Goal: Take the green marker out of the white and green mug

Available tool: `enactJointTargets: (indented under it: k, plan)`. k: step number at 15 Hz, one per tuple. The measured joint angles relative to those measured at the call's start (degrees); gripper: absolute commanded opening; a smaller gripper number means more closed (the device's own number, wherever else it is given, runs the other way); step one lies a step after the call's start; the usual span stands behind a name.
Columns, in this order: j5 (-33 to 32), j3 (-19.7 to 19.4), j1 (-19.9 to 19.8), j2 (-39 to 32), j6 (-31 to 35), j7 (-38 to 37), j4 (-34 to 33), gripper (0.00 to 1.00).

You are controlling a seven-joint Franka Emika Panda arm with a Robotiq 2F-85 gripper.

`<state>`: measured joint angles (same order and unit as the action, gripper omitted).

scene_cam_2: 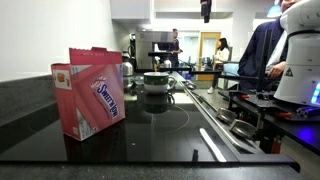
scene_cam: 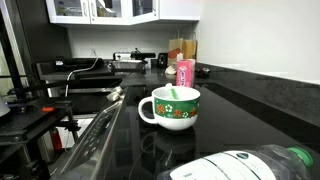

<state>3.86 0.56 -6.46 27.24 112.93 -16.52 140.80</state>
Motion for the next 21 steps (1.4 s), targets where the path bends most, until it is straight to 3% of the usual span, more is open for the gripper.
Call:
enactJointTargets:
  k: [4,7,12,15,16,18,19,21]
  plan:
    - [5.73,-2.45,-1.29,-10.4,11.59,-4.25,-1.85,1.0]
    - [9.71,-3.69,-1.36,-17.91,16.6,-7.61,-4.46,1.0]
    - [16.81,-6.21,-1.41,-29.85,16.99,-8.08,-11.5,0.96]
    - [19.69,-6.83,-1.47,-35.99,15.86,-8.07,-16.51,0.83]
    - [20.44,-6.86,-1.48,-37.89,15.02,-8.07,-18.24,0.73]
    - [22.6,-6.88,-1.66,-41.3,12.86,-7.93,-21.33,0.73]
    - [23.64,-6.89,-1.92,-42.88,11.73,-7.85,-22.69,0.65]
    - [25.49,-6.95,-2.71,-45.85,10.06,-7.45,-25.04,0.68]
